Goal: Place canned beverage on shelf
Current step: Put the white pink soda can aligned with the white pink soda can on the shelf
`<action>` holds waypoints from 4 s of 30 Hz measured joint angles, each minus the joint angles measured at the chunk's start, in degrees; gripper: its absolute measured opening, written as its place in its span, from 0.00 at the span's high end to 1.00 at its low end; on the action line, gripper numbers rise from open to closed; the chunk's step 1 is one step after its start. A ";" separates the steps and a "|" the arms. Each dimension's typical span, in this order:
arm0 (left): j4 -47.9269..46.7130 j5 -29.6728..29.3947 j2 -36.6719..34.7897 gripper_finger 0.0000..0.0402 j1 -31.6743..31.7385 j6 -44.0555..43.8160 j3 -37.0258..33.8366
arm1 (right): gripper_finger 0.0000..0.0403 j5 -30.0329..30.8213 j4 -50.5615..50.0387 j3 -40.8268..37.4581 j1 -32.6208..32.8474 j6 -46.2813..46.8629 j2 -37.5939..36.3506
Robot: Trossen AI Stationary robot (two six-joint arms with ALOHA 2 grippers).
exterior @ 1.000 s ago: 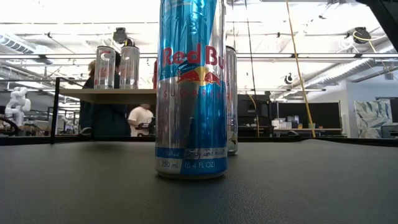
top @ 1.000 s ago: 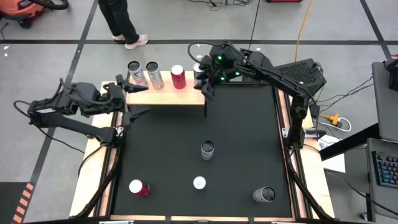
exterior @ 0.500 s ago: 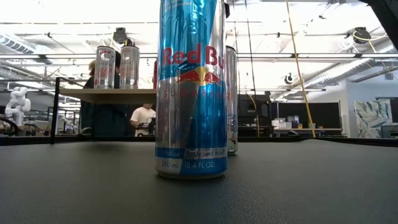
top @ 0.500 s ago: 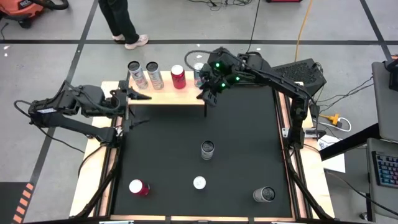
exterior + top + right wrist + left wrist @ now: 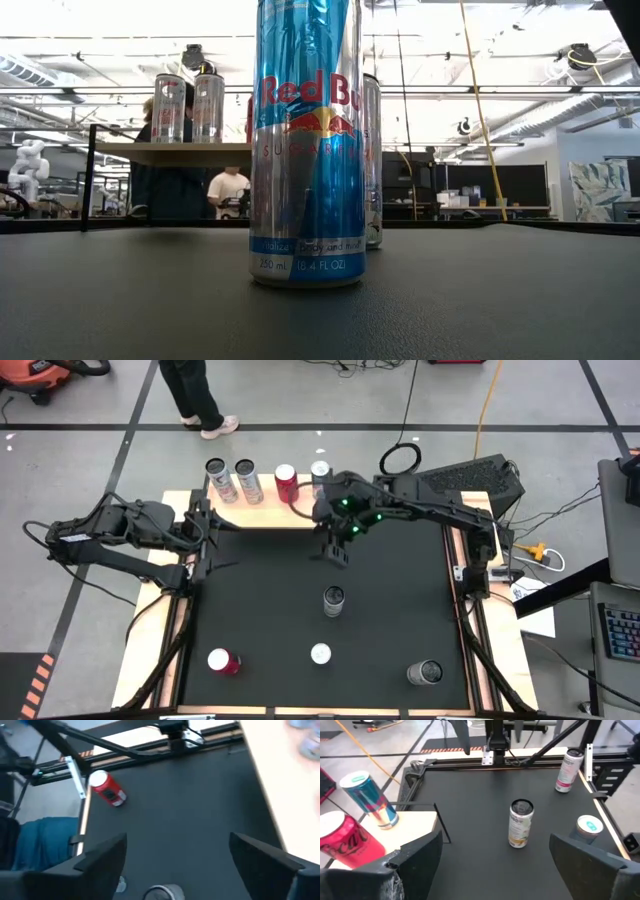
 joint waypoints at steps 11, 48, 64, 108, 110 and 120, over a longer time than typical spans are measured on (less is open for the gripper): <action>0.02 0.49 -0.02 0.09 0.00 -0.04 0.00 | 0.04 5.65 4.96 0.00 6.41 4.22 0.02; -2.78 -0.18 -0.02 0.09 -3.93 -4.52 -2.29 | 0.01 5.85 -7.90 0.00 16.84 10.95 0.07; -3.00 -0.18 -0.02 0.09 -3.93 -4.47 -2.29 | 0.01 5.95 -5.03 -0.02 21.69 20.75 0.83; -5.51 -0.18 -0.02 0.09 -3.93 -4.50 -2.29 | 0.01 10.14 -24.79 -18.28 42.30 65.48 1.38; -5.49 -0.18 -0.02 0.09 -3.93 -4.48 -2.29 | 0.01 8.18 -24.82 -19.95 43.38 67.66 1.38; -5.49 -0.21 -0.02 0.09 -3.93 -4.44 -2.29 | 0.01 8.77 -24.73 -22.90 48.25 78.62 1.38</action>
